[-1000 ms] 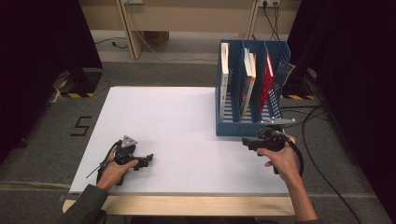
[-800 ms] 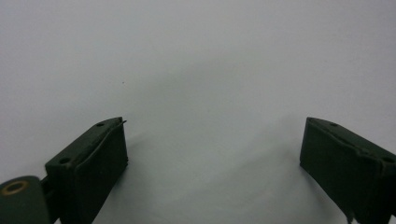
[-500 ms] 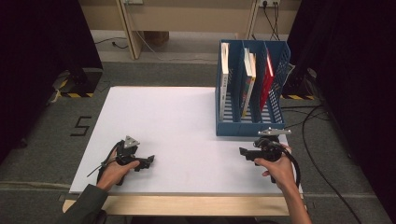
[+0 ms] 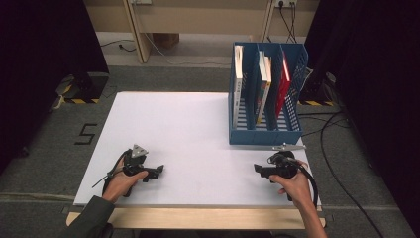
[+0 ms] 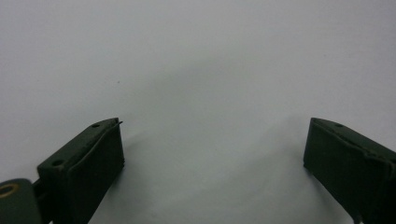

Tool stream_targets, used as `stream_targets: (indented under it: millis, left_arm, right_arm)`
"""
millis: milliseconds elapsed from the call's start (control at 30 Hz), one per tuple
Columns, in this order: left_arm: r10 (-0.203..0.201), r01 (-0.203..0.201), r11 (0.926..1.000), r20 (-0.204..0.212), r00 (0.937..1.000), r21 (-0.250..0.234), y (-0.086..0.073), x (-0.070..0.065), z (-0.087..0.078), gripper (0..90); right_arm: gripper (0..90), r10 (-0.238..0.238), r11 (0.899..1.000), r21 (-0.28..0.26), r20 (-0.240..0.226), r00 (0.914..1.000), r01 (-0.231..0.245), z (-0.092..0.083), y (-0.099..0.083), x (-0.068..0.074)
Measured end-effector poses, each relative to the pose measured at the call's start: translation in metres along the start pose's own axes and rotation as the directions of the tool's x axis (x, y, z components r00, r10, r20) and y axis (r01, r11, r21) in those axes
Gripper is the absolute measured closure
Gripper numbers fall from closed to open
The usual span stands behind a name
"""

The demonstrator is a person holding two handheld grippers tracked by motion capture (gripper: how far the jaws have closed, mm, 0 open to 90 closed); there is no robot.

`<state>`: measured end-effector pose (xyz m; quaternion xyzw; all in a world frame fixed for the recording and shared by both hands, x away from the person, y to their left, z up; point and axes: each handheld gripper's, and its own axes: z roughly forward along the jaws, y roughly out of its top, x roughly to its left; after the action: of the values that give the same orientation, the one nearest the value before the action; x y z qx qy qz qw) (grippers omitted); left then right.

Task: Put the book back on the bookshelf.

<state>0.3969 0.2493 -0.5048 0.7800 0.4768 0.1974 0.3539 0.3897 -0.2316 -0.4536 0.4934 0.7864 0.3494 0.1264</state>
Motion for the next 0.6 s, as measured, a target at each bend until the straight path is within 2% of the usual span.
stream_targets:
  millis: [267,367,433,533,600]
  left_arm:
    - [0.000,0.000,1.0000,0.004,1.0000,0.000,0.000,0.000,0.000,3.8]
    - [0.000,0.000,1.0000,0.005,1.0000,0.000,0.000,0.000,0.000,3.7]
    - [0.001,-0.001,1.0000,0.005,1.0000,0.000,0.000,0.000,0.000,3.7]
    - [0.000,0.000,1.0000,0.006,1.0000,0.000,0.000,0.000,0.000,3.6]
    - [0.002,-0.002,1.0000,0.005,1.0000,0.001,0.000,0.000,0.000,3.6]
  right_arm:
    - [21.2,0.006,1.000,0.017,-0.016,0.9999,-0.006,0.010,-0.012,0.002]
    - [20.4,0.003,1.000,0.016,-0.002,1.0000,-0.003,0.012,-0.015,0.003]
    - [18.0,-0.007,1.000,0.027,0.018,0.9998,0.007,0.015,-0.019,0.003]
    - [16.0,-0.007,0.999,0.053,0.021,0.9998,0.005,0.020,-0.024,0.003]
    - [15.6,-0.033,0.998,0.045,0.035,0.9989,0.031,0.020,-0.026,0.005]
